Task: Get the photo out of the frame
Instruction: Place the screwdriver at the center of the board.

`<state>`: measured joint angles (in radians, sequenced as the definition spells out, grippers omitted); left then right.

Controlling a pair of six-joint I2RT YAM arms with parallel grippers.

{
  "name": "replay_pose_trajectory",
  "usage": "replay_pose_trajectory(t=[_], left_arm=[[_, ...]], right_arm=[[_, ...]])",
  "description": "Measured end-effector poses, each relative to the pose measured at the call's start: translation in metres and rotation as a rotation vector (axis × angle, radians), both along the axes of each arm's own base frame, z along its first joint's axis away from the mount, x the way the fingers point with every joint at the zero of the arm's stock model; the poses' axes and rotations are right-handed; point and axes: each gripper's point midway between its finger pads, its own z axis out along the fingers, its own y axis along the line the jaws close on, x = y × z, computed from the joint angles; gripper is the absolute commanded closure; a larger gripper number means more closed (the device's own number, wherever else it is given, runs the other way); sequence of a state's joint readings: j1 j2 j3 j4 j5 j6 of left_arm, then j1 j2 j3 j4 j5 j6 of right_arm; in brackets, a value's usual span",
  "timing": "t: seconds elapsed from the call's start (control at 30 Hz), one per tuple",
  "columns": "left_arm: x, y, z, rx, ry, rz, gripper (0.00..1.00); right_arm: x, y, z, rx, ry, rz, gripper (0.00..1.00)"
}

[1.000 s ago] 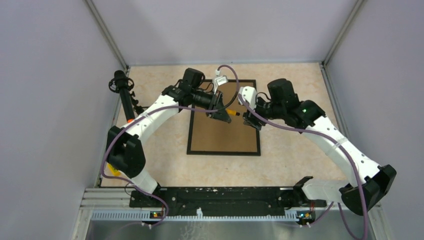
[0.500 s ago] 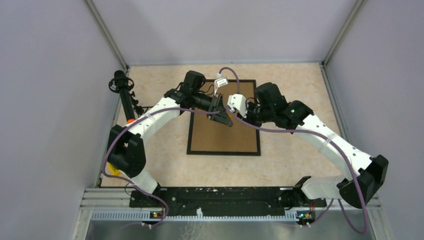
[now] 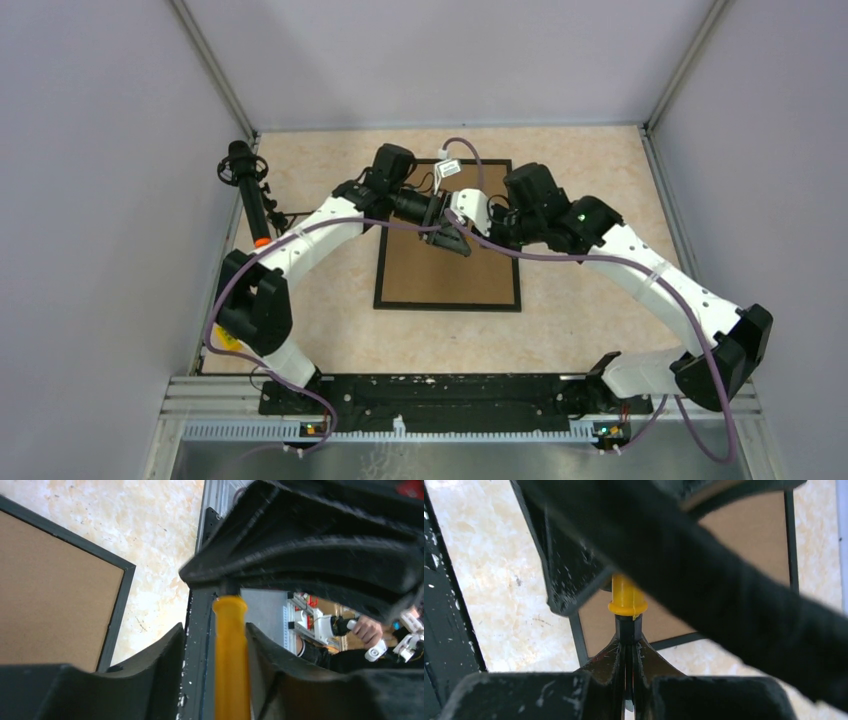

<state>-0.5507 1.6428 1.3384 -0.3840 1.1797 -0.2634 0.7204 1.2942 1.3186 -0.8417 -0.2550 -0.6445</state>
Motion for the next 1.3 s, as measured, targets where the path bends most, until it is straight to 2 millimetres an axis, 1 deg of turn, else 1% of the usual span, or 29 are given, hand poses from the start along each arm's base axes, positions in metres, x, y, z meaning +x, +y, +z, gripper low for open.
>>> replay_pose_trajectory(t=[0.07,0.13,0.2,0.27,0.3,0.37,0.43,0.5,0.57,0.63,0.73,0.8,0.87,0.97,1.0,1.07,1.13,1.2,1.23,1.27,1.3], left_arm=[[0.005,0.001,-0.001,0.01,-0.02,0.024,0.3],[0.014,0.007,-0.001,0.018,-0.053,0.062,0.21],[0.028,0.02,0.003,0.022,-0.097,0.105,0.13],[0.04,0.033,0.009,0.027,-0.158,0.14,0.08],[0.047,0.04,0.013,0.032,-0.2,0.158,0.06],[0.057,0.051,0.021,0.042,-0.289,0.174,0.07],[0.059,0.057,0.029,0.046,-0.349,0.163,0.1],[0.054,0.056,0.033,0.05,-0.365,0.127,0.15],[0.043,0.05,0.03,0.052,-0.348,0.068,0.19],[0.031,0.04,0.018,0.069,-0.307,0.008,0.22],[0.009,0.025,-0.011,0.121,-0.207,-0.087,0.23],[-0.007,0.018,-0.028,0.159,-0.152,-0.149,0.24],[-0.023,0.012,-0.037,0.177,-0.119,-0.202,0.26],[-0.044,0.007,-0.041,0.194,-0.093,-0.269,0.36],[-0.052,0.006,-0.042,0.195,-0.078,-0.291,0.39],[-0.061,0.004,-0.043,0.191,-0.05,-0.319,0.43],[-0.065,0.003,-0.045,0.182,-0.005,-0.336,0.55],[-0.065,0.003,-0.047,0.176,0.022,-0.34,0.72],[-0.066,0.002,-0.048,0.168,0.032,-0.345,0.8],[-0.067,0.002,-0.048,0.164,0.049,-0.347,0.88],[-0.068,0.002,-0.046,0.155,0.057,-0.352,0.94]], right_arm=[[-0.001,0.007,0.003,0.019,-0.014,0.019,1.0],[-0.002,0.011,0.005,0.026,-0.025,0.037,1.0],[-0.002,0.011,0.007,0.026,-0.04,0.049,1.0],[0.0,0.009,0.006,0.017,-0.067,0.057,1.0],[0.0,0.007,0.003,0.007,-0.075,0.062,1.0],[-0.004,0.0,-0.003,-0.021,-0.086,0.082,1.0],[-0.008,-0.005,-0.006,-0.051,-0.099,0.105,1.0],[-0.011,-0.008,-0.008,-0.089,-0.128,0.139,1.0],[-0.015,-0.006,-0.007,-0.122,-0.167,0.187,1.0],[-0.024,0.0,-0.009,-0.167,-0.219,0.256,1.0],[-0.038,0.004,-0.018,-0.244,-0.268,0.351,1.0],[-0.044,0.005,-0.021,-0.287,-0.294,0.392,1.0],[-0.048,0.002,-0.024,-0.326,-0.303,0.423,1.0],[-0.051,-0.002,-0.029,-0.38,-0.323,0.447,1.0],[-0.05,-0.002,-0.028,-0.39,-0.335,0.447,1.0],[-0.047,-0.003,-0.026,-0.403,-0.355,0.442,1.0],[-0.046,-0.003,-0.025,-0.414,-0.374,0.442,1.0],[-0.045,-0.002,-0.025,-0.424,-0.388,0.446,1.0],[-0.045,-0.002,-0.026,-0.429,-0.392,0.45,0.98],[-0.045,-0.003,-0.027,-0.439,-0.397,0.45,0.88],[-0.044,-0.003,-0.028,-0.444,-0.4,0.45,0.74]])
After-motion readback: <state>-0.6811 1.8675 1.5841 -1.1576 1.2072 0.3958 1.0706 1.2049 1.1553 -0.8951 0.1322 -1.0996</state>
